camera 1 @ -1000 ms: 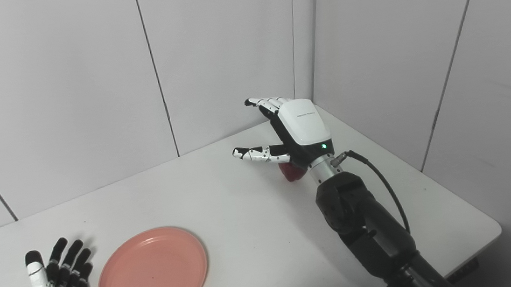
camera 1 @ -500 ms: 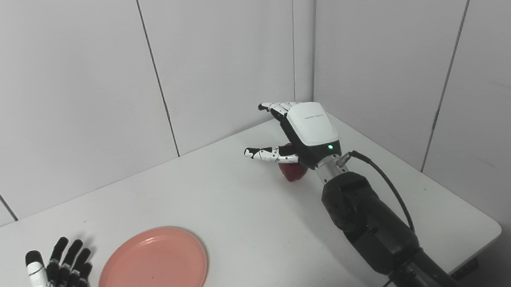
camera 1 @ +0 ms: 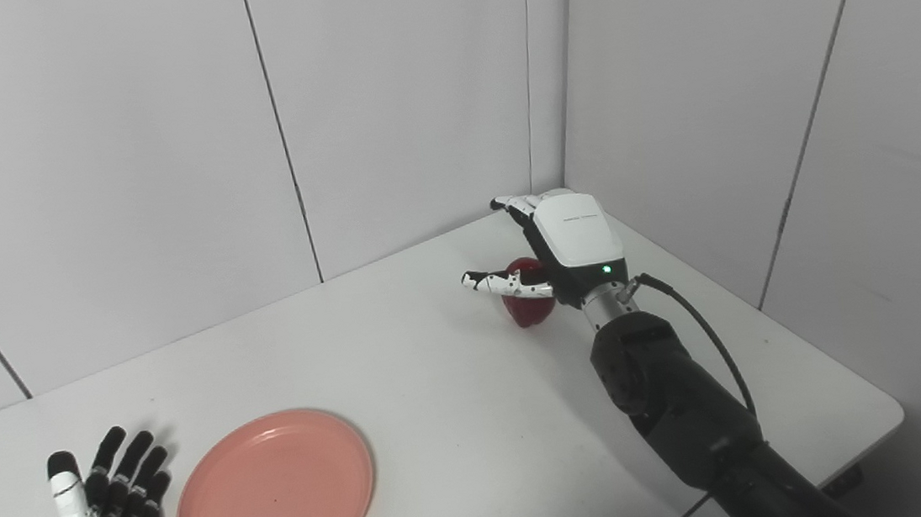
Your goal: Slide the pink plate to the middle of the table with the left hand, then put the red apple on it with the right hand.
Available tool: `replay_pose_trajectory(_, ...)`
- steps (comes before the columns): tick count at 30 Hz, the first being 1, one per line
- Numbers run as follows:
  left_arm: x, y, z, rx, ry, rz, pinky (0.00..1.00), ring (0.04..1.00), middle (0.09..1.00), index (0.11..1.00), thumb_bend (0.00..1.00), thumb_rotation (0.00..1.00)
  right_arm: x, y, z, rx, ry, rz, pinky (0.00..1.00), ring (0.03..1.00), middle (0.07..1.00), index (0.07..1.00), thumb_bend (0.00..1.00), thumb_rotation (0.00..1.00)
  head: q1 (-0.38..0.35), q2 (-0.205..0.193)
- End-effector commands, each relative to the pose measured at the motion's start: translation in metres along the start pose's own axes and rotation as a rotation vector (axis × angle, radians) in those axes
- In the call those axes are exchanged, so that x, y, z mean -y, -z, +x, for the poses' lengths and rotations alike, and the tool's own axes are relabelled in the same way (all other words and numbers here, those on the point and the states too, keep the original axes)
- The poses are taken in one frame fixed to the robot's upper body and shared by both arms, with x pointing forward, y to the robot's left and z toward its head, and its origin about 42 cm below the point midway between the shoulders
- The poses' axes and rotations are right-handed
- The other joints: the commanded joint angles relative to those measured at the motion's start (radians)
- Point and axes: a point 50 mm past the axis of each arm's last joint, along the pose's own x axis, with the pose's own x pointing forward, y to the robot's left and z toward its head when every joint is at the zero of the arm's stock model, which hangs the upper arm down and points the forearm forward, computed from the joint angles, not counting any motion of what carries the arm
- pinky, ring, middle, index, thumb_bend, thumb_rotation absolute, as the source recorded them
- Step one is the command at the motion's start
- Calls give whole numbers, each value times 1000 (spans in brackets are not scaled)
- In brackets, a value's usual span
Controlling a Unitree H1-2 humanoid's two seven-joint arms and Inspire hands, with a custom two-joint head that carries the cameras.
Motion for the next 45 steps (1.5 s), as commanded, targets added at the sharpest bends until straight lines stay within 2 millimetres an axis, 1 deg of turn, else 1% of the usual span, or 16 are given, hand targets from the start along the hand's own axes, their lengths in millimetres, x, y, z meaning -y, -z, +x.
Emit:
replay_pose_trajectory(1, 3, -1, 3, 1, 7, 7, 954, 884, 865, 861, 717, 1000, 19, -1, 21, -8, 82, -28, 698, 757, 764, 767, 741, 908, 1, 0)
replay_pose_trajectory(3, 2, -1, 2, 2, 6, 10, 950, 882, 865, 857, 723, 999, 16, 1, 21, -20, 70, -29, 703, 765, 775, 770, 736, 898, 1, 0)
replay_pose_trajectory(4, 2, -1, 2, 1, 5, 10, 950, 882, 865, 857, 724, 998, 14, 2, 21, -27, 61, -28, 704, 766, 776, 771, 735, 898, 6, -7)
replay_pose_trajectory(7, 3, 0, 1, 0, 7, 7, 946, 877, 863, 856, 707, 1000, 8, 6, 19, -40, 41, -35, 713, 770, 780, 770, 731, 890, 9, -9)
replay_pose_trajectory(9, 4, 1, 1, 1, 9, 3, 956, 884, 870, 859, 693, 1000, 5, 9, 18, -46, 24, -42, 710, 766, 771, 769, 728, 875, 21, -4)
replay_pose_trajectory(14, 6, 4, 0, 5, 9, -14, 971, 894, 873, 851, 710, 974, 0, 14, 16, -47, -4, -58, 699, 761, 773, 770, 720, 871, 41, 3)
replay_pose_trajectory(17, 6, 5, 0, 10, 14, 9, 944, 882, 875, 851, 715, 977, -1, 16, 13, -37, 0, -57, 696, 755, 767, 767, 712, 836, 51, 8)
replay_pose_trajectory(20, 10, 5, -1, 9, 12, -9, 926, 874, 865, 840, 712, 954, -1, 18, 13, -35, 8, -55, 693, 747, 760, 763, 711, 815, 61, 13)
replay_pose_trajectory(24, 13, 7, -2, 16, 18, -1, 925, 873, 868, 842, 705, 958, 1, 22, 14, -37, 4, -58, 700, 750, 761, 767, 711, 825, 89, 25)
replay_pose_trajectory(29, 15, 7, -4, 22, 22, 36, 871, 838, 857, 843, 693, 961, 4, 27, 15, -32, 2, -50, 694, 751, 767, 773, 709, 838, 111, 29)
replay_pose_trajectory(34, 15, 7, -5, 21, 20, 48, 856, 834, 851, 833, 712, 939, 4, 27, 15, -25, 2, -46, 689, 745, 764, 766, 701, 827, 113, 32)
replay_pose_trajectory(39, 15, 6, -5, 22, 21, 51, 861, 836, 850, 833, 704, 947, 4, 26, 14, -31, -12, -53, 701, 751, 772, 774, 703, 856, 113, 33)
replay_pose_trajectory(44, 15, 6, -4, 23, 21, 58, 847, 831, 846, 827, 706, 955, 4, 26, 15, -36, -19, -51, 698, 752, 774, 775, 701, 853, 112, 38)
replay_pose_trajectory(45, 15, 5, -5, 24, 23, 59, 846, 830, 846, 826, 705, 956, 4, 26, 15, -38, -21, -50, 698, 752, 774, 776, 701, 854, 112, 44)
